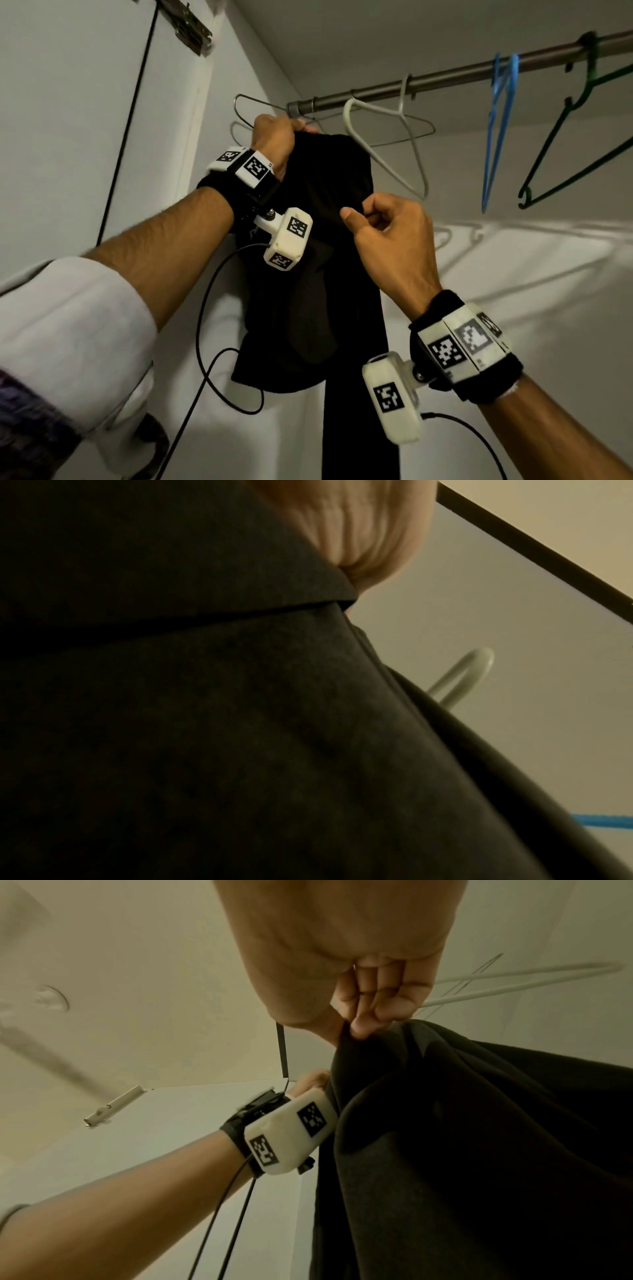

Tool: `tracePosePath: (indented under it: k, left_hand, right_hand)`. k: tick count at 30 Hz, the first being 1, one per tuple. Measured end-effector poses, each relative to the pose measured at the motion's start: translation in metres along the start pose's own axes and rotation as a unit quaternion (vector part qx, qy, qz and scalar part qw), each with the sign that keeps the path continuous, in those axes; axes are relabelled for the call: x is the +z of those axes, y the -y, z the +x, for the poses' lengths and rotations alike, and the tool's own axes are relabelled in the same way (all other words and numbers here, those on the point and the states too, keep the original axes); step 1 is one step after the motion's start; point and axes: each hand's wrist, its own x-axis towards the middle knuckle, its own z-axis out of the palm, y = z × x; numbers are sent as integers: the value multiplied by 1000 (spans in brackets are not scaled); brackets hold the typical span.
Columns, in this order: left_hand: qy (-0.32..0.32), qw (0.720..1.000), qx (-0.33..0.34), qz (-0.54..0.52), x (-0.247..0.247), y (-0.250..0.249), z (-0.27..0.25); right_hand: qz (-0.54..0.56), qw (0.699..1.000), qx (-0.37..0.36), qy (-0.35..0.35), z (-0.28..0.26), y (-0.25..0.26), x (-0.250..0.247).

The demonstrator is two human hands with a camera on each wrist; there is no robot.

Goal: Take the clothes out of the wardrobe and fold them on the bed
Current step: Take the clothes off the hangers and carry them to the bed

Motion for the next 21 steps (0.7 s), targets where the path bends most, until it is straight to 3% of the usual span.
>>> tracePosePath:
  k: [9, 17, 21]
  left_hand:
    - [-1, 999, -31, -28, 2, -7, -6]
    - [-24, 999, -23, 17, 7, -6, -3]
    - [-15, 995, 7, 98, 6, -11, -1]
  right_hand:
    - [54, 998, 0, -20, -29, -3, -11]
    - [85, 996, 7, -20, -38, -11, -17]
    - [125, 987, 100, 7, -10, -34, -25]
